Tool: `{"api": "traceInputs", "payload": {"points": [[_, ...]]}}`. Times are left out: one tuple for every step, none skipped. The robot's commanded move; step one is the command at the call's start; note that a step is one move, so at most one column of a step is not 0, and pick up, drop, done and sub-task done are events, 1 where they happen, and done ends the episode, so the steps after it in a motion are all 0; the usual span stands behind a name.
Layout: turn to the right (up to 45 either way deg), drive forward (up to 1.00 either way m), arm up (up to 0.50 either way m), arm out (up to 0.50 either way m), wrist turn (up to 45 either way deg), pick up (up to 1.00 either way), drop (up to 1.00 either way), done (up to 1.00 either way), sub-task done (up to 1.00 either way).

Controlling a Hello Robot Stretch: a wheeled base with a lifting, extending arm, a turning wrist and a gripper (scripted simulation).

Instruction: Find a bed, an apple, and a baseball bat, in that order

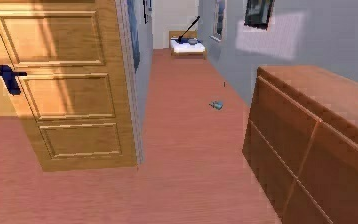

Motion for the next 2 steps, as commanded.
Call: {"api": "traceInputs", "payload": {"points": [[12.0,0.00,0.00,0.00,0.0,0.00,0.00,0.00,0.00],[0.0,0.25,0.00,0.00,0.0,0.00,0.00,0.00,0.00]]}}
